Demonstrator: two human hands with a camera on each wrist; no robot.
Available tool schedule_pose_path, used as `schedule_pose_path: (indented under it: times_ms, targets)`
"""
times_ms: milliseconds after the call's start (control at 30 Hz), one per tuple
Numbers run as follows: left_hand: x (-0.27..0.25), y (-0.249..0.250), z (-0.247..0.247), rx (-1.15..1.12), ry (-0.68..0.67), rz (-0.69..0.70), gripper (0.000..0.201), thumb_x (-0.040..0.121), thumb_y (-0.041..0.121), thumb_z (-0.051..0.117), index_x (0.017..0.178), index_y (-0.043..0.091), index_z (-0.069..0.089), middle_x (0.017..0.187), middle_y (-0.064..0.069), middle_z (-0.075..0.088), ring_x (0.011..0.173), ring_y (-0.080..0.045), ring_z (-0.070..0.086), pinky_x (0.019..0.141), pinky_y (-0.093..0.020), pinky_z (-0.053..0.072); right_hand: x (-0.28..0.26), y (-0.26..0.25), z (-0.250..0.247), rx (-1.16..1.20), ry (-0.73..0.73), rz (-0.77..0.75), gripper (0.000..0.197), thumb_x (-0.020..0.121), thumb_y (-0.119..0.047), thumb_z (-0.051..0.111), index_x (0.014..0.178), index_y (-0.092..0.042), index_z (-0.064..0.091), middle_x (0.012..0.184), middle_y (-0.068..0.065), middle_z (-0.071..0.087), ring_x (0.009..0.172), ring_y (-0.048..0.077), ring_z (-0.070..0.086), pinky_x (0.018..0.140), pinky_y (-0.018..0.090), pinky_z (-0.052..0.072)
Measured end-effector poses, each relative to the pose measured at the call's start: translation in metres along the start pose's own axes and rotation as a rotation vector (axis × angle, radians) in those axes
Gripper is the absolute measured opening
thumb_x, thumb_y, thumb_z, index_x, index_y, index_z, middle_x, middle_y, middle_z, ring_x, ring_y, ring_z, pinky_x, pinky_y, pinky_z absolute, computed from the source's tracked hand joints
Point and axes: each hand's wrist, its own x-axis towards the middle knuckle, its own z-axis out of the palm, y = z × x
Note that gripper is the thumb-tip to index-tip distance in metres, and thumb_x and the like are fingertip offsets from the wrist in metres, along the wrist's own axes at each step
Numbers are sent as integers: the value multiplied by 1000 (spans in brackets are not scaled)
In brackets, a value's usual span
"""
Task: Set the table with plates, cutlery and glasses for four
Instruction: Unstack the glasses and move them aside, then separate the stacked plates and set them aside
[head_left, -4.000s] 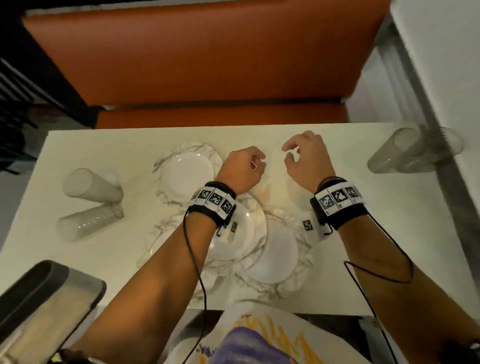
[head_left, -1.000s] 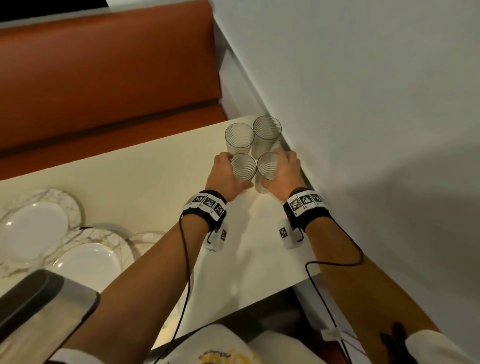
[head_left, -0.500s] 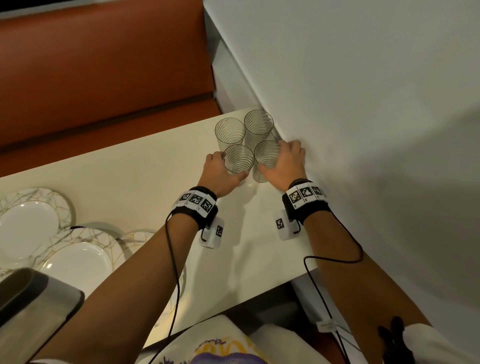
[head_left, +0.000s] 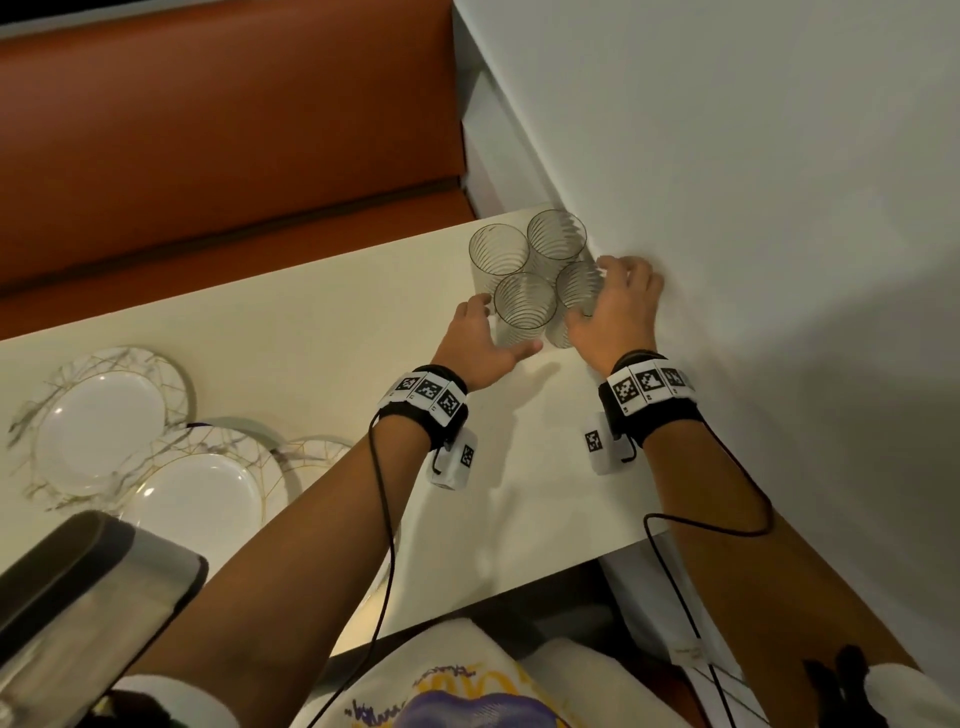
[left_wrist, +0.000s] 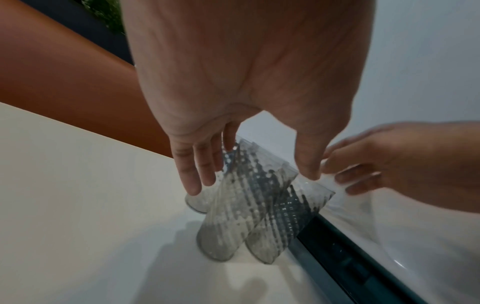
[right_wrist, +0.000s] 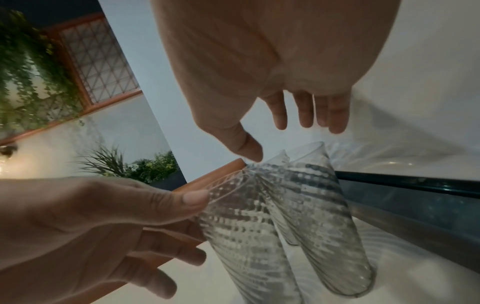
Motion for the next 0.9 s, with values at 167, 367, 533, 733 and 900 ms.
schedule_pose_path:
  times_ms: [167,367,533,733,900]
  targets:
    - [-31,-31,-27,-39,10,-5,55,91,41,75,136,15,56,123,-1,67,102,-17,67,93,-35,56,-17,-49,-3,30,128,-129,28,76,-13,59,103,-16,69,118,13,57,114,35,48,94,44,44]
    - [-82,-92,-85,-95,228,-8,17,96,22,64,109,17,74,99,4,75,85,-13,71,83,-26,57,-53,-127,47,246,-79,-362,17,82,-10,60,94,-16,70,100,4,62,94,25,57,83,36,49]
    - [-146,-179,-152,-108,413,-113,15,95,17,64,105,18,75,98,5,76,89,-12,70,84,-24,56,-119,-189,112,257,-450,-443,18,86,-8,62,96,-20,70,96,-1,64,83,14,57,83,32,52]
    - [-230,-294,-219,-19,564,-261,21,92,14,65,112,15,72,113,-9,68,101,-26,66,92,-34,53,-203,-239,185,157,-719,-261,27,90,-10,64,117,-14,65,116,8,66,100,22,64,91,31,51]
    - [-279,-360,-241,1,600,-394,39,89,14,67,128,11,61,123,-15,61,114,-35,57,100,-43,48,-249,-253,215,91,-642,-26,47,88,-13,65,133,-13,51,135,11,50,125,30,51,107,41,46]
